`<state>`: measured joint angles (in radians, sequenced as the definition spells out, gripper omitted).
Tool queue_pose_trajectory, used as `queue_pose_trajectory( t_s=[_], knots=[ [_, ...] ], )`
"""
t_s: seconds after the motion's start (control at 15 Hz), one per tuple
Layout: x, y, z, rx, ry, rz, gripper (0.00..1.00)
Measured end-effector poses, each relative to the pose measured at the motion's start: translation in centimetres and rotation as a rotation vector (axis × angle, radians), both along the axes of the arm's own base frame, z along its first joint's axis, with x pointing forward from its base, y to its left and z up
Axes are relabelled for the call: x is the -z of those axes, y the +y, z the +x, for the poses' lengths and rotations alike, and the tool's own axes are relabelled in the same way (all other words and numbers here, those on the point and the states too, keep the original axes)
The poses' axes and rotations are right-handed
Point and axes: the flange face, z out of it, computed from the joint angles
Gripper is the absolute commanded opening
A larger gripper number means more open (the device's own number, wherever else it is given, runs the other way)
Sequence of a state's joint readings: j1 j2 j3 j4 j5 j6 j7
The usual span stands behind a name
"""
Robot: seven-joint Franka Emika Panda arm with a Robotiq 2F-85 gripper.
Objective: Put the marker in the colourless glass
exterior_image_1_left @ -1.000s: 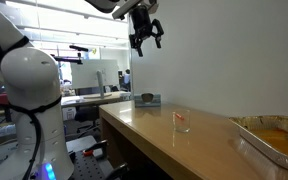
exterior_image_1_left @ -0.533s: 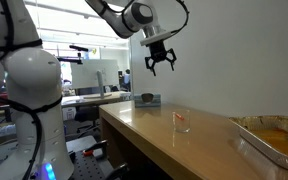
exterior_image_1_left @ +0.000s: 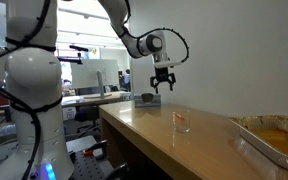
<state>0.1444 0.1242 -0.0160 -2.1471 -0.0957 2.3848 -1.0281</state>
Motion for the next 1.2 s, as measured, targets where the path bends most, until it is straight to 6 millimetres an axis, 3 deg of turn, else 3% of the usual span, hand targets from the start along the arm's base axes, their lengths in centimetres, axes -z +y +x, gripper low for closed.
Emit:
queue_pose_trajectory(
  t_s=[0.27,0.47,0.6,0.73,0.87,1.07,1.2],
  knots=[
    [4.0,1.7,3.7,-0.070,0.038,0.003,1.00],
    [6.8,1.7,6.2,-0.066,0.057,0.013,1.00],
    [8.8,1.4,7.4,-0.057,0.074,0.023,0.89],
    [10.8,1.1,8.3,-0.048,0.093,0.033,0.89],
    [12.6,0.9,9.0,-0.042,0.110,0.042,0.72],
    [14.4,0.8,9.8,-0.035,0.129,0.048,0.58],
    [14.9,0.5,10.4,-0.028,0.133,0.050,0.34]
  ],
)
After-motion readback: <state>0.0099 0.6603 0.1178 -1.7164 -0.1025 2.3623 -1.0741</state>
